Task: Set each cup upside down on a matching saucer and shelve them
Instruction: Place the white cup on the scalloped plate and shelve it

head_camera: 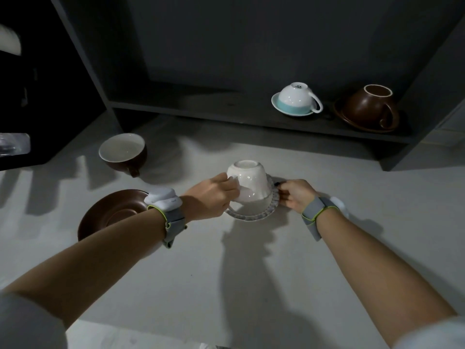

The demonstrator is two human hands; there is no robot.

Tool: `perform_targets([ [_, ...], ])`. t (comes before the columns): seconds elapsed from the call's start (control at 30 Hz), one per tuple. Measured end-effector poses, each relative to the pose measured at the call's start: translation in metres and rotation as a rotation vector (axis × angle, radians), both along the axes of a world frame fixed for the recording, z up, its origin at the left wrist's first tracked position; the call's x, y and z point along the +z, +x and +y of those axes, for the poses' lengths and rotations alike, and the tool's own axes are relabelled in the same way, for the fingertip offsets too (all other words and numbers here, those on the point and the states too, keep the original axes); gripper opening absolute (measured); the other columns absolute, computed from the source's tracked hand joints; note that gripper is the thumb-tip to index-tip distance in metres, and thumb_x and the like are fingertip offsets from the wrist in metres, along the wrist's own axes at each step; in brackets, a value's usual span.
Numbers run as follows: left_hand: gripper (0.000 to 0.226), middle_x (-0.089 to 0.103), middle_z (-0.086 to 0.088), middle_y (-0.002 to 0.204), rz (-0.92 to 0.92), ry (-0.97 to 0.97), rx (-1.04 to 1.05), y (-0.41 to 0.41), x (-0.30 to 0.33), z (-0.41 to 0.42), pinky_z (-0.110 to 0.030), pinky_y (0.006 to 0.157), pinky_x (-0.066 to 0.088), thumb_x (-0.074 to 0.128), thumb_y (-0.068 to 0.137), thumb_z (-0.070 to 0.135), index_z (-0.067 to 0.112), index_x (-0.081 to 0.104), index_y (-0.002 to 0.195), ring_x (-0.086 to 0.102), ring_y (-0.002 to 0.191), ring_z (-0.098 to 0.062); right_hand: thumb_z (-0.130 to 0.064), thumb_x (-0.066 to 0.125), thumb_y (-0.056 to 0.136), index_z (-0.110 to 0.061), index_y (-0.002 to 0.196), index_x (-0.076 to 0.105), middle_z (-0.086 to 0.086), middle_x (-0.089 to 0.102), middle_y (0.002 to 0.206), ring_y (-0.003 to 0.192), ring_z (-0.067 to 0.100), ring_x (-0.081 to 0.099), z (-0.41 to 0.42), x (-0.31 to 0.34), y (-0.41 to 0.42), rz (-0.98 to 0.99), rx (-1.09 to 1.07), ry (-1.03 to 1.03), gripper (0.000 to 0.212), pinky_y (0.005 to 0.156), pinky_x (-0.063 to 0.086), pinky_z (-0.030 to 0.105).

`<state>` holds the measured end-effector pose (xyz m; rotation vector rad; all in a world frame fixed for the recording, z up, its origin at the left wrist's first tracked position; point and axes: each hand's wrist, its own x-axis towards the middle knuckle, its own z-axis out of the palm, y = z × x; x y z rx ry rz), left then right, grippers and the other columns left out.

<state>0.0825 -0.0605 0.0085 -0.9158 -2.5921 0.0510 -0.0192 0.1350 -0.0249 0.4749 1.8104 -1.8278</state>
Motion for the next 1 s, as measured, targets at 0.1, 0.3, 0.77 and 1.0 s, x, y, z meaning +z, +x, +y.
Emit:
perform_targets([
  [0.1, 0.021, 0.074, -0.006, 0.077, 0.013, -0.087, -0.034, 0.000, -0.006, 0.000, -0.023, 0.063, 0.053, 0.082, 0.047, 0.002, 0.013, 0.068, 0.058, 0.065, 0.057, -0.022, 0.010, 0.042, 0.089, -0.006, 0.066, 0.054, 0.002, 0.060, 0.036, 0.052, 0.021, 0.056, 0.000, -0.001, 0.001, 0.002, 0.010, 0.002, 0.030, 0.034, 0.049, 0.017],
  [0.3, 0.017, 0.076, -0.008, 0.081, 0.044, -0.142, -0.022, 0.004, -0.022, 0.002, -0.022, 0.055, 0.056, 0.079, 0.051, -0.001, 0.011, 0.071, 0.061, 0.067, 0.058, -0.023, 0.009, 0.044, 0.088, -0.010, 0.065, 0.054, -0.004, 0.057, 0.029, 0.028, 0.007, 0.056, -0.001, -0.005, 0.002, 0.009, 0.018, 0.014, 0.032, 0.035, 0.049, 0.013],
  [0.77, 0.008, 0.067, 0.000, 0.057, 0.071, -0.187, 0.083, 0.010, -0.029, 0.014, -0.020, 0.042, 0.049, 0.064, 0.057, 0.006, 0.012, 0.069, 0.055, 0.062, 0.047, -0.020, 0.014, 0.035, 0.091, -0.007, 0.067, 0.053, 0.010, 0.052, 0.068, 0.053, 0.022, 0.057, -0.003, 0.004, 0.014, 0.036, 0.021, -0.039, 0.037, 0.036, 0.049, 0.016],
  [1.0, 0.029, 0.067, 0.005, 0.056, 0.109, -0.241, 0.129, 0.008, -0.030, 0.012, -0.018, 0.047, 0.046, 0.045, 0.064, 0.011, 0.020, 0.071, 0.056, 0.062, 0.046, -0.015, 0.014, 0.036, 0.090, -0.008, 0.069, 0.054, 0.011, 0.052, 0.069, 0.055, 0.020, 0.056, -0.003, 0.004, 0.015, 0.024, 0.020, -0.035, 0.035, 0.037, 0.050, 0.016],
])
